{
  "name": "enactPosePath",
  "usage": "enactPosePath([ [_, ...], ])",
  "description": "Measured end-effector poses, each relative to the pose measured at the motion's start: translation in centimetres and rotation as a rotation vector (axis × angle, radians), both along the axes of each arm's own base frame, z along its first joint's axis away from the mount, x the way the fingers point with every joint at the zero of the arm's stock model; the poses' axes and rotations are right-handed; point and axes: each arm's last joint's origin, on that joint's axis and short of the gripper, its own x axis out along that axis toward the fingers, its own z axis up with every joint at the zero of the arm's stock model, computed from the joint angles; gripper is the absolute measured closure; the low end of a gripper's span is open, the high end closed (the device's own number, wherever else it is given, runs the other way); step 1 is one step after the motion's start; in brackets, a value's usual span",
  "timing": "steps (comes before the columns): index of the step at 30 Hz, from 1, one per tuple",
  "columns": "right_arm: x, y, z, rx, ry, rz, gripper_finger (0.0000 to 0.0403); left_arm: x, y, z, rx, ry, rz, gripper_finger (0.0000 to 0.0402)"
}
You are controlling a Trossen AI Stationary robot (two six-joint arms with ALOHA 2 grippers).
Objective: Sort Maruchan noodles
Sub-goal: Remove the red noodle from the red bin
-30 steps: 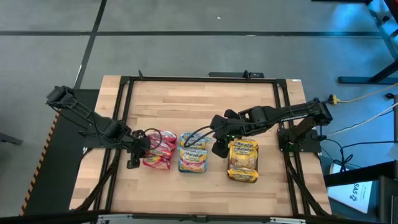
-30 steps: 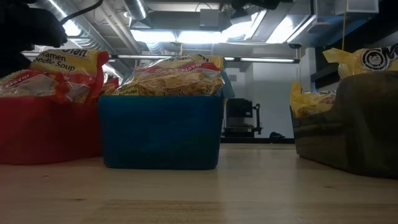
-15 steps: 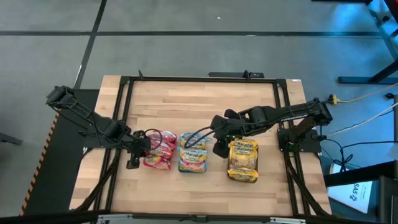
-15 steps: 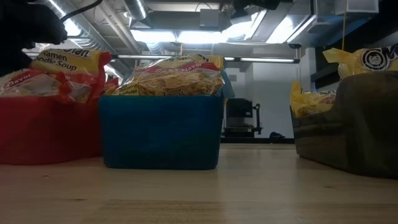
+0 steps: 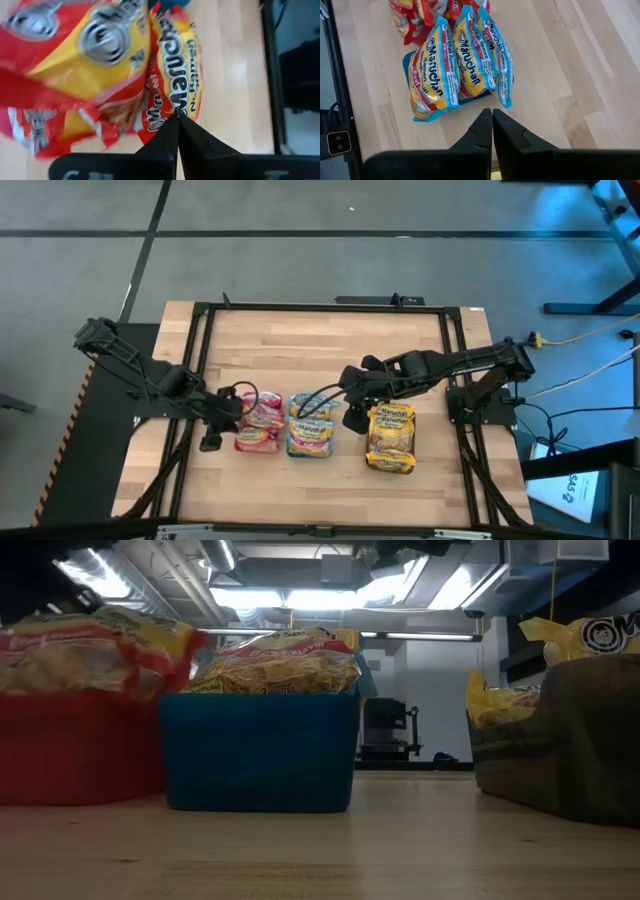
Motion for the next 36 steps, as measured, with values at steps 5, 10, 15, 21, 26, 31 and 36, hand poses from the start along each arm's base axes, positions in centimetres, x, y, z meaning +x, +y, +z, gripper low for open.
enactPosePath([
  [5, 0.0, 0.0, 0.0, 0.001, 0.0, -0.002, 0.0388, -0.4, 0.1, -1.0, -0.011, 0.08, -0.01, 0.0401],
  [10, 0.0, 0.0, 0.0, 0.002, -0.003, -0.003, 0.0388, -0.2, 0.0, -0.9, -0.024, 0.058, -0.013, 0.0401],
  [15, 0.0, 0.0, 0.0, 0.002, -0.003, -0.003, 0.0388, -0.1, -0.2, -0.3, -0.024, 0.03, -0.025, 0.0401],
  [21, 0.0, 0.0, 0.0, 0.002, -0.003, -0.003, 0.0388, 0.0, -0.3, 1.1, -0.006, -0.013, -0.026, 0.0401],
  [26, 0.0, 0.0, 0.0, 0.002, -0.003, -0.003, 0.0388, -0.1, -0.2, 1.6, 0.025, -0.022, -0.022, 0.0401],
  [31, 0.0, 0.0, 0.0, 0.002, -0.003, -0.003, 0.0389, -0.2, -0.1, 1.5, 0.043, -0.009, -0.021, 0.0401],
  [36, 0.0, 0.0, 0.0, 0.003, -0.004, -0.005, 0.0388, -0.2, -0.1, 1.5, 0.055, -0.015, -0.013, 0.0401],
])
